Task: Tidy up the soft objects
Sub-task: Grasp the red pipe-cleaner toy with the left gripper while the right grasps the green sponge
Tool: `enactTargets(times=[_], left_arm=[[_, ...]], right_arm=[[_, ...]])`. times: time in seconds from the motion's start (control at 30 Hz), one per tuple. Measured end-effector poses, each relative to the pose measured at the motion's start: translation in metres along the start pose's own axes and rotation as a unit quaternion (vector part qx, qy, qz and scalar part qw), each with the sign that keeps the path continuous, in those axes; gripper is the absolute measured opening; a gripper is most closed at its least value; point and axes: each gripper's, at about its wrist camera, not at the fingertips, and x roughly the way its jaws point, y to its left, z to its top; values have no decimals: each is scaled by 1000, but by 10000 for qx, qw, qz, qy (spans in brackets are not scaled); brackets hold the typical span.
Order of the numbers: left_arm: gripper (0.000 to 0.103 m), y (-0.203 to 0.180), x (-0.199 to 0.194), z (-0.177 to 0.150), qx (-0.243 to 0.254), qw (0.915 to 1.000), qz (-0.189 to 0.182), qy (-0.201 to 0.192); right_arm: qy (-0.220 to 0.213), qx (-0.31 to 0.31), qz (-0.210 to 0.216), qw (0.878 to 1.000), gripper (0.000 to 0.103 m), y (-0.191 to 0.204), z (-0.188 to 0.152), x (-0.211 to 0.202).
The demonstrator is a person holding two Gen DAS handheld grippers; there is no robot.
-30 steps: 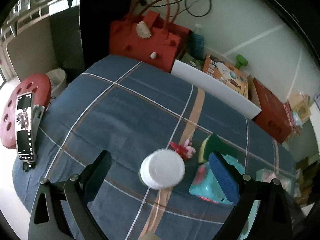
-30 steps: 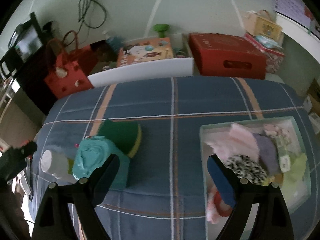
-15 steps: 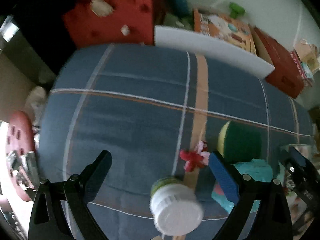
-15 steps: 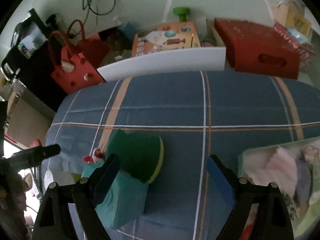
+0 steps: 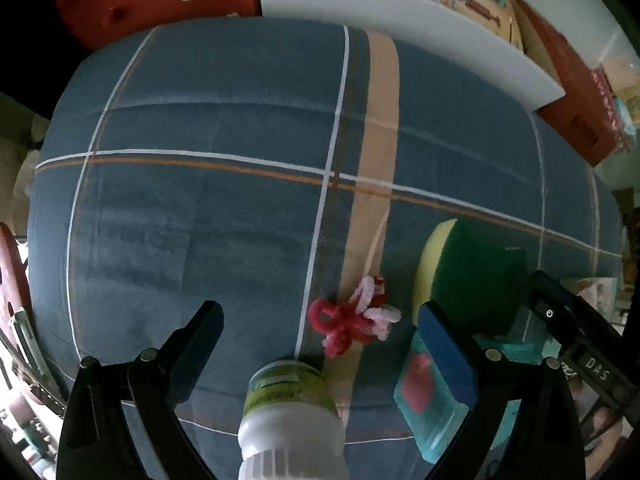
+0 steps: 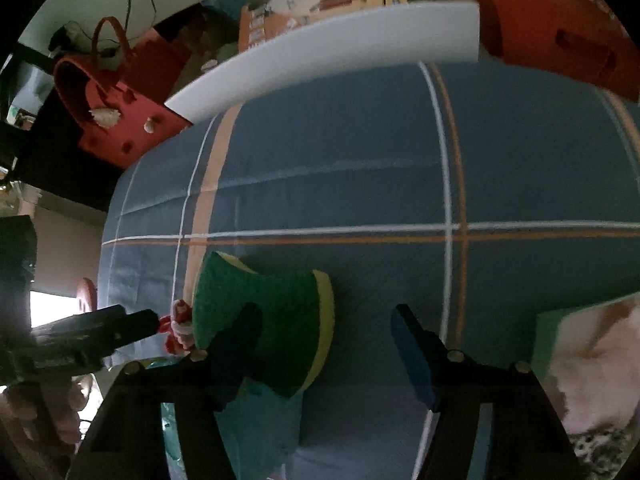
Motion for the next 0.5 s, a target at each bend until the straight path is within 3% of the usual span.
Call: enactTargets(times=[0.2,0.27,0.33,0.5], left_arm=[[94,-13,13,8,154,9994,253,173],[81,-21,16,11,255,9990,284,231],[75,-29,21,13,348,9984,310,312],[72,-40,21,18,433,9981,223,371]], right_arm=[[69,44,210,9997,67,-1,-1,7],[82,41,331,9994,59,1,-2,8],[89,53,400,9991,57,1,-2,9],[81,81,541,9985,52,0,-4,9]])
